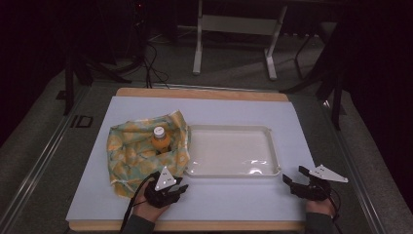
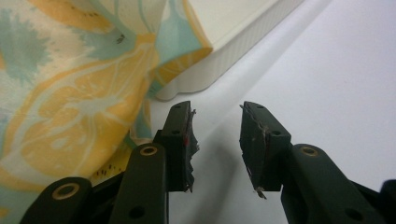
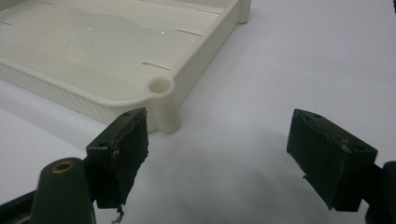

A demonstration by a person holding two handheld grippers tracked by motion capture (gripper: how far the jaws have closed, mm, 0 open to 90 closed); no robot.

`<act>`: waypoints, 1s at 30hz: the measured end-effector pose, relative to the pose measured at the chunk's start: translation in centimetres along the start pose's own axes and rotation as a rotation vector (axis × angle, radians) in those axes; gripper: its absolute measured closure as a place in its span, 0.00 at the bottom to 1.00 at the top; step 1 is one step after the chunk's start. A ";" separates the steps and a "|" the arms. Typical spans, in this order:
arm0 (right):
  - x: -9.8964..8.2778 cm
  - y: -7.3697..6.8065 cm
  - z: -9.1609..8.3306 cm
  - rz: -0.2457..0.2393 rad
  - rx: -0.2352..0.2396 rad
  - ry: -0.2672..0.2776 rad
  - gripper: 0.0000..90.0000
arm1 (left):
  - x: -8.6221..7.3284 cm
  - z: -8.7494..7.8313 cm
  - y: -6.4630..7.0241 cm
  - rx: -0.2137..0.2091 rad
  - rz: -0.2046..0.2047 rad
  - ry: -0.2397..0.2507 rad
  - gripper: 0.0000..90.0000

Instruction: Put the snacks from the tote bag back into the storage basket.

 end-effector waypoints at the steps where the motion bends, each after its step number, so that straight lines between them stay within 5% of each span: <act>1: 0.0 0.0 0.0 0.000 0.001 0.000 0.22 | 0.1 -0.2 0.1 0.001 0.004 0.003 0.71; 13: 0.0 -0.1 0.1 -0.014 -0.007 -0.004 0.22 | 1.0 -2.3 -0.2 -0.019 0.004 0.047 0.70; 30: 0.0 -0.1 0.1 -0.015 -0.003 -0.005 0.22 | 1.6 -3.5 -0.3 -0.030 0.012 0.046 0.69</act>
Point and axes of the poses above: each handheld gripper's, and its own axes: z roughly forward along the jaws, x roughly out of its top, y roughly to its right, the point moved 4 cm from there along z, roughly forward along the jaws, and after that the axes turned 7 degrees about -y, right-handed, at the moved point
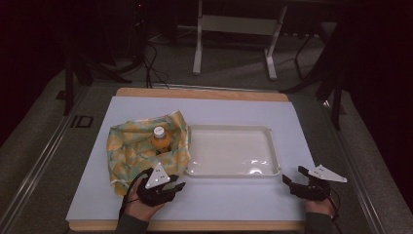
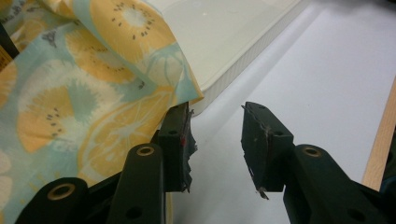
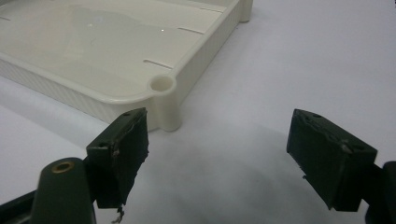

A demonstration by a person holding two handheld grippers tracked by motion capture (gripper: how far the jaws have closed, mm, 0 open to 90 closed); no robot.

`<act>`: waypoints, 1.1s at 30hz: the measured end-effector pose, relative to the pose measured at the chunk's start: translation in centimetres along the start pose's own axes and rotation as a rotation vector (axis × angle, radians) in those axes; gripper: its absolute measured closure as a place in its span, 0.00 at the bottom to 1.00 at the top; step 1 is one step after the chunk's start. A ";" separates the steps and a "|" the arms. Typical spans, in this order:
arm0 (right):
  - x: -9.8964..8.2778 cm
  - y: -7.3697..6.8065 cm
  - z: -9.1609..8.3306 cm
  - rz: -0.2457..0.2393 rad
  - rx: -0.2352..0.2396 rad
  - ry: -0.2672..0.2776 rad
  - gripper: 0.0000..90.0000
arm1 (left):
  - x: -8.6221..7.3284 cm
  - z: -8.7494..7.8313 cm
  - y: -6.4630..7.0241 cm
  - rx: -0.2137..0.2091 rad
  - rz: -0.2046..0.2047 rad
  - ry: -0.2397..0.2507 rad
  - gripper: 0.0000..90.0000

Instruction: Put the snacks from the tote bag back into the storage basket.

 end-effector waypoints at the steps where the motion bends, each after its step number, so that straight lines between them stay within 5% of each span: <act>1: 0.0 0.0 0.0 -0.001 0.000 -0.001 0.22 | 0.1 -0.1 0.0 0.001 0.002 0.000 0.69; 33: 0.0 -0.1 0.0 -0.004 0.013 -0.006 0.25 | 1.3 -2.0 -0.5 -0.014 0.066 -0.064 0.68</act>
Point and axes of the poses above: each handheld gripper's, and its own axes: z roughly forward along the jaws, x roughly out of its top, y roughly to its right, the point moved 4 cm from there along z, roughly forward along the jaws, and after that the axes turned 7 degrees about -y, right-handed, at the moved point
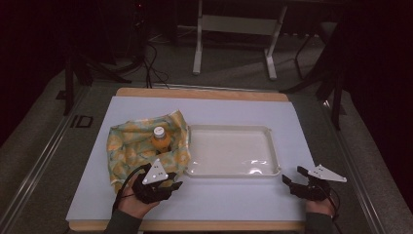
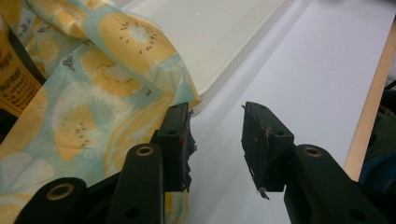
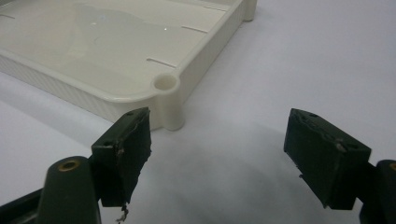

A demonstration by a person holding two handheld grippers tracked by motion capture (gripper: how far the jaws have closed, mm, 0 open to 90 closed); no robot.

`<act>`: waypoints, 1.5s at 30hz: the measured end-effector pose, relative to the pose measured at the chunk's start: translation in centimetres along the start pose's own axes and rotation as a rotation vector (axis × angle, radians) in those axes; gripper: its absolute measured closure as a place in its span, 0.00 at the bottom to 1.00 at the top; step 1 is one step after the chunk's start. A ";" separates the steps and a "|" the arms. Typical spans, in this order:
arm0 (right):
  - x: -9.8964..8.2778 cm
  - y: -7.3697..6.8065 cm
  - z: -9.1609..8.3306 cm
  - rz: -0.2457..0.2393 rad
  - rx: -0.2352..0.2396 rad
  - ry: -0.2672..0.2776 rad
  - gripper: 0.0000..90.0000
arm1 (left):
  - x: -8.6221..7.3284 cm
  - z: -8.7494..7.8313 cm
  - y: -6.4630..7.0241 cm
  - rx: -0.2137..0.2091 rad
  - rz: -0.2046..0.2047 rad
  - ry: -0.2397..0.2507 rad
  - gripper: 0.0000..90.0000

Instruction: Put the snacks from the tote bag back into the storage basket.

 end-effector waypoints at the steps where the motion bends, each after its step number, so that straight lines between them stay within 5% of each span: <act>1: 0.0 0.0 0.0 0.000 0.000 0.000 0.25 | 0.0 -0.1 0.0 0.001 0.005 -0.004 0.68; 45: 0.0 -0.1 0.0 -0.002 0.003 -0.007 0.25 | 0.2 -3.8 -2.3 0.013 0.020 -0.074 0.68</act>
Point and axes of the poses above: each handheld gripper's, and its own axes: z roughly forward along the jaws, x roughly out of its top, y roughly to its right, the point moved 4 cm from there along z, roughly forward along the jaws, and after that the axes turned 7 degrees about -y, right-handed, at the moved point
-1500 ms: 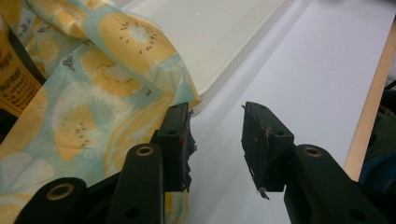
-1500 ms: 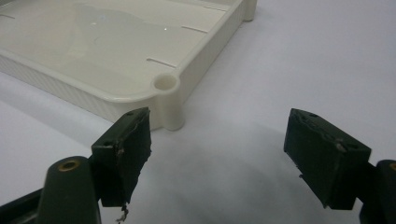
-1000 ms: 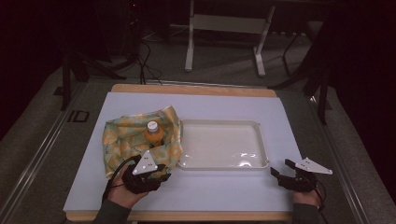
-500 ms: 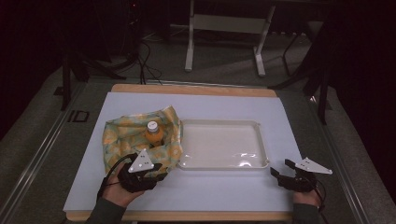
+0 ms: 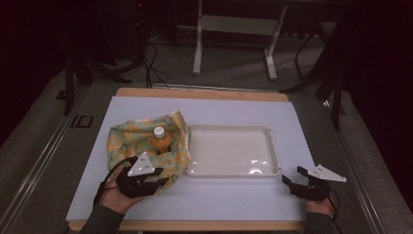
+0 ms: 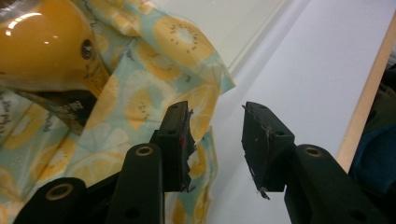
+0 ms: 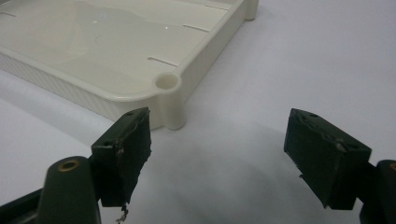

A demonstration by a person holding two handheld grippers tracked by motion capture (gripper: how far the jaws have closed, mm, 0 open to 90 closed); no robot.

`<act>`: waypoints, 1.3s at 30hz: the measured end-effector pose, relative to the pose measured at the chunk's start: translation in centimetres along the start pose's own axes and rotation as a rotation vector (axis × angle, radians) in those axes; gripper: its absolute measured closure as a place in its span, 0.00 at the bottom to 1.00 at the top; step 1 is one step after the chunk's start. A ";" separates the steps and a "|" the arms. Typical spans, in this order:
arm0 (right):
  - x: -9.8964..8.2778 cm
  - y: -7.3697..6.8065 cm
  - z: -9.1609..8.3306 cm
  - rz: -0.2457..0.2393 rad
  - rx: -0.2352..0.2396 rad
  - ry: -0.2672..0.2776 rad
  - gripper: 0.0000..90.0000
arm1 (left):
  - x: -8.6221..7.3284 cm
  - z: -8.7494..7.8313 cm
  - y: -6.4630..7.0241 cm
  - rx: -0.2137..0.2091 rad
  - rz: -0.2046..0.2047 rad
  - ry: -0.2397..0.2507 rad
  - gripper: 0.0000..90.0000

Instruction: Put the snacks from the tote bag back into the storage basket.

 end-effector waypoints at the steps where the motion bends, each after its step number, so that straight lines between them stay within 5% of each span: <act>1: 0.0 0.0 0.0 0.000 0.000 0.000 0.25 | 0.0 -0.1 -0.1 0.002 0.001 -0.002 0.68; 24: 0.0 0.0 0.0 -0.003 0.001 -0.004 0.25 | 2.0 -2.2 -2.9 0.047 0.029 -0.041 0.69; 39: 0.0 0.0 0.1 -0.004 0.001 -0.005 0.25 | 4.0 -1.8 -5.0 0.066 0.030 -0.073 0.68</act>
Point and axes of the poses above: each handheld gripper's, and its own axes: z roughly forward along the jaws, x roughly out of its top, y roughly to its right, the point moved 4 cm from there along z, roughly forward along the jaws, and after that the axes turned 7 degrees about -y, right-handed, at the moved point
